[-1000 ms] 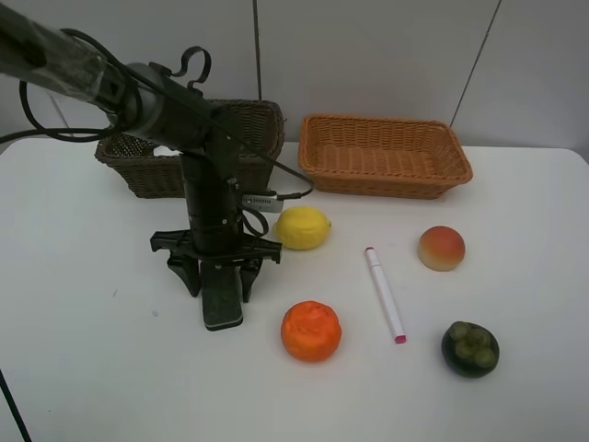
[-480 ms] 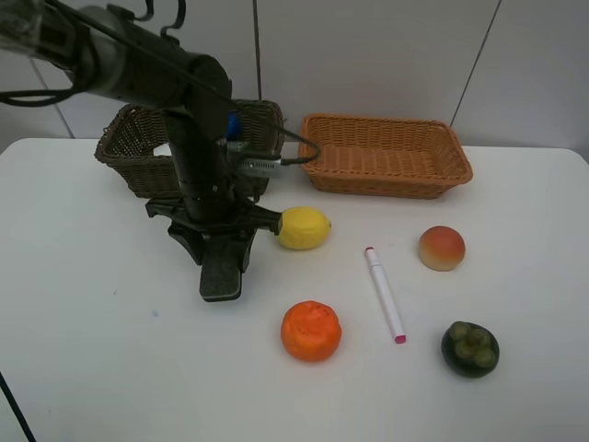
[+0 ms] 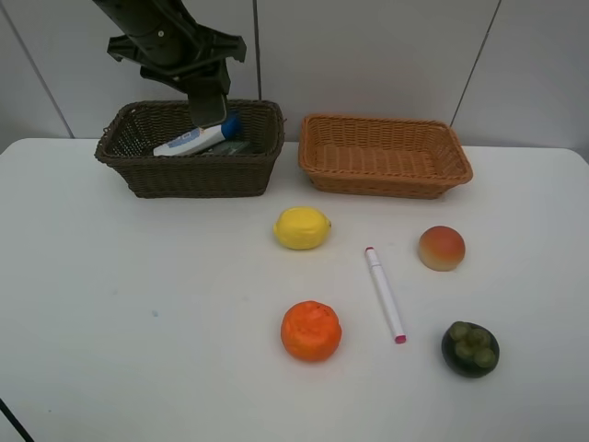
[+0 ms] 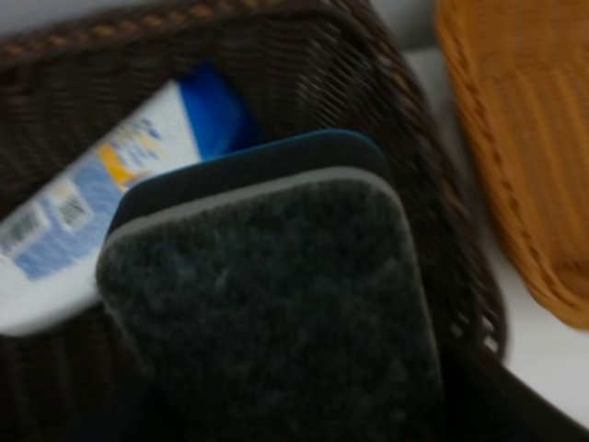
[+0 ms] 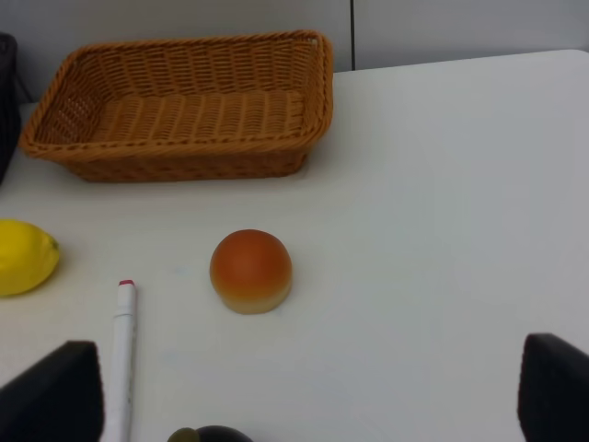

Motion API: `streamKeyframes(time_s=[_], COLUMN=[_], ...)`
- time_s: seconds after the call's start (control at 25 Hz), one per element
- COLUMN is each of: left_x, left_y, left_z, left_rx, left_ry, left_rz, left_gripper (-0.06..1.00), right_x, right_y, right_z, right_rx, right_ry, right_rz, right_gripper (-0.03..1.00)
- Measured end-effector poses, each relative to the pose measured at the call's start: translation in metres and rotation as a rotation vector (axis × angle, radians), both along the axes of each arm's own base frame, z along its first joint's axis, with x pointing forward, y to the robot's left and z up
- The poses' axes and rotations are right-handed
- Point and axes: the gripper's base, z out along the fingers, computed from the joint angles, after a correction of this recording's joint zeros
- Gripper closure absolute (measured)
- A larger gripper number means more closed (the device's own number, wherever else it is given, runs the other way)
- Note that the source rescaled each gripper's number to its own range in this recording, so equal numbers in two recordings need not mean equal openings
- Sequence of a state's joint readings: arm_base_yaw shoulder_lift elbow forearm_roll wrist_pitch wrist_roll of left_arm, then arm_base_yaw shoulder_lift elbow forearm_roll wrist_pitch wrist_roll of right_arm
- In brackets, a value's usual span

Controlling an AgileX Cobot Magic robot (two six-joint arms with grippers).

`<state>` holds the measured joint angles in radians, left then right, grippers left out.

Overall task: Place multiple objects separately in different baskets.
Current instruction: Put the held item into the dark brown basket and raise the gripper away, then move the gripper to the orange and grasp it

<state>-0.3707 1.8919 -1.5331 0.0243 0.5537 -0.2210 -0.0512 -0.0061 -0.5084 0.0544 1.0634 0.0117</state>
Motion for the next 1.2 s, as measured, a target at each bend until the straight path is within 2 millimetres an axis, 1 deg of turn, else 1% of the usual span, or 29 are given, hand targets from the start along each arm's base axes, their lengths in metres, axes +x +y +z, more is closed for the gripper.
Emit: streamKeyframes(time_s=[0.08, 0.16, 0.28, 0.32, 0.36, 0.4, 0.44, 0.48, 0.52, 0.64, 0.8, 0.88, 1.0, 1.08, 1.16, 1.2], left_x=[0.014, 0.024, 0.03, 0.031, 0.031, 0.031, 0.03, 0.029, 0.029, 0.025, 0.018, 0.014, 0.003, -0.01, -0.019, -0.023], left_y=[0.021, 0.041, 0.063, 0.07, 0.074, 0.078, 0.082, 0.083, 0.084, 0.085, 0.083, 0.081, 0.071, 0.059, 0.04, 0.032], left_z=[-0.008, -0.015, -0.023, -0.025, -0.027, -0.029, -0.031, -0.034, -0.037, -0.04, -0.034, -0.021, 0.011, 0.031, 0.04, 0.042], left_rx=[-0.006, -0.003, 0.01, 0.016, 0.022, 0.029, 0.035, 0.043, 0.05, 0.062, 0.037, 0.034, 0.051, 0.068, 0.078, 0.083], left_ry=[-0.025, -0.019, 0.008, 0.023, 0.038, 0.054, 0.077, 0.1, 0.119, 0.172, 0.227, 0.259, 0.315, 0.376, 0.402, 0.409], left_rz=[0.054, 0.105, 0.154, 0.167, 0.175, 0.182, 0.189, 0.193, 0.194, 0.196, 0.202, 0.188, 0.103, 0.036, -0.024, -0.05], left_gripper=[0.5, 0.5, 0.5, 0.48, 0.38, 0.23, 0.12, 0.04, -0.01, -0.05, -0.06, -0.06, -0.06, -0.06, -0.06, -0.06], right_x=[0.0, 0.0, 0.0, 0.0, 0.0, 0.0, 0.0, 0.0, 0.0, 0.0, 0.0, 0.0, 0.0, 0.0, 0.0, 0.0], right_y=[0.0, 0.0, 0.0, 0.0, 0.0, 0.0, 0.0, 0.0, 0.0, 0.0, 0.0, 0.0, 0.0, 0.0, 0.0, 0.0], right_z=[0.0, 0.0, 0.0, 0.0, 0.0, 0.0, 0.0, 0.0, 0.0, 0.0, 0.0, 0.0, 0.0, 0.0, 0.0, 0.0], right_rx=[0.0, 0.0, 0.0, 0.0, 0.0, 0.0, 0.0, 0.0, 0.0, 0.0, 0.0, 0.0, 0.0, 0.0, 0.0, 0.0], right_ry=[0.0, 0.0, 0.0, 0.0, 0.0, 0.0, 0.0, 0.0, 0.0, 0.0, 0.0, 0.0, 0.0, 0.0, 0.0, 0.0], right_rz=[0.0, 0.0, 0.0, 0.0, 0.0, 0.0, 0.0, 0.0, 0.0, 0.0, 0.0, 0.0, 0.0, 0.0, 0.0, 0.0], right_gripper=[-0.03, -0.03, -0.03, -0.03, -0.03, -0.03, -0.03, -0.03, -0.03, -0.03, -0.03, -0.03, -0.03, -0.03, -0.03, -0.03])
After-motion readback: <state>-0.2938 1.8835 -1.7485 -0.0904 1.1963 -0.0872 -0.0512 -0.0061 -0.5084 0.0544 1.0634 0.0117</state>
